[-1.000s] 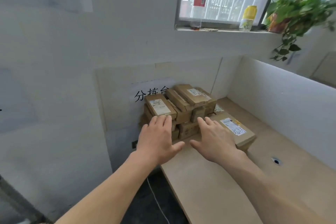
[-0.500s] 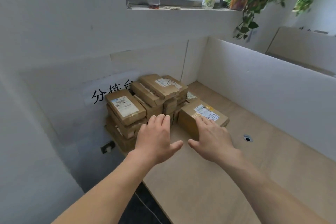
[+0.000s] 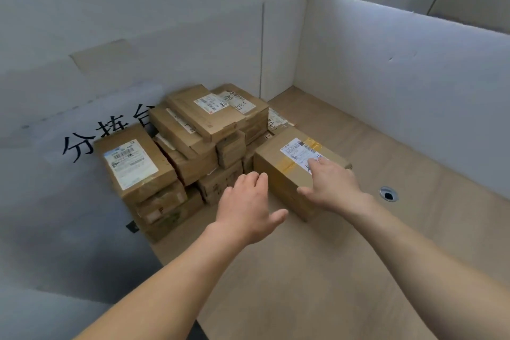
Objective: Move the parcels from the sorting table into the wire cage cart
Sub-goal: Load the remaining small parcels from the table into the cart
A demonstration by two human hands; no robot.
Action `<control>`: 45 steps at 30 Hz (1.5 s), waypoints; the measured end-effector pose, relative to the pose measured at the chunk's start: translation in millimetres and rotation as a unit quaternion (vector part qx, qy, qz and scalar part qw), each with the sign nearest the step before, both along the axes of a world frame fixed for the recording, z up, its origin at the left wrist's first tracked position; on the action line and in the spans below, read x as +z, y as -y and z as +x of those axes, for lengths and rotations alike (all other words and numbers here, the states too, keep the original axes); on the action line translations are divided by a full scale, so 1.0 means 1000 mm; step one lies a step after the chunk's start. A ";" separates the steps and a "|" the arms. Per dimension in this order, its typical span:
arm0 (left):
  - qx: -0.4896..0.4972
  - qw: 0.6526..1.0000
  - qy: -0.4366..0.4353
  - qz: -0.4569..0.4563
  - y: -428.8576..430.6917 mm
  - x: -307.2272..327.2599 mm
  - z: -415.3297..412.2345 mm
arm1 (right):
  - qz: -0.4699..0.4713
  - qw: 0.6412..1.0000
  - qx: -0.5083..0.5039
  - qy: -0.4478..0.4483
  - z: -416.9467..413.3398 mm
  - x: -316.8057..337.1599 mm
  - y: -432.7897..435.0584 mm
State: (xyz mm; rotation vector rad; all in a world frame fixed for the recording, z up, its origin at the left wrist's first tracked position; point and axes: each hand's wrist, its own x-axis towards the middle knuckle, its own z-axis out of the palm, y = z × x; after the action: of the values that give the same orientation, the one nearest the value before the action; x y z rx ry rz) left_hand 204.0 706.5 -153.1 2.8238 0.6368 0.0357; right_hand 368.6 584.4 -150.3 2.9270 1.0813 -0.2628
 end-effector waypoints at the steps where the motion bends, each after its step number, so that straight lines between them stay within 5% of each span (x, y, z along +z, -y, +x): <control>1: 0.002 1.000 -0.008 -0.007 0.000 -0.006 0.009 | -0.005 1.000 -0.003 -0.002 0.015 -0.007 -0.002; 8: 0.028 0.996 -0.051 -0.063 -0.002 -0.034 0.054 | -0.010 0.999 -0.016 -0.035 0.101 -0.042 -0.021; 16: 0.100 0.978 -0.044 -0.176 -0.003 -0.055 0.060 | 0.008 0.982 -0.032 -0.189 0.113 -0.052 -0.022; 32: 0.175 0.913 0.065 -0.364 0.048 -0.080 -0.120 | 0.045 0.968 -0.057 -0.241 -0.111 -0.071 0.040; 45: 0.267 0.880 0.111 -0.378 0.068 -0.055 -0.275 | 0.188 0.924 -0.087 -0.323 -0.276 -0.070 0.060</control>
State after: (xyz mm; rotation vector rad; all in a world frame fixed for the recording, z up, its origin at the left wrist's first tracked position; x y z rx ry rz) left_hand -70.9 638.6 -208.0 1.8071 1.0706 0.1654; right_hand 92.3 524.7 -220.3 3.3800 0.9944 -1.2254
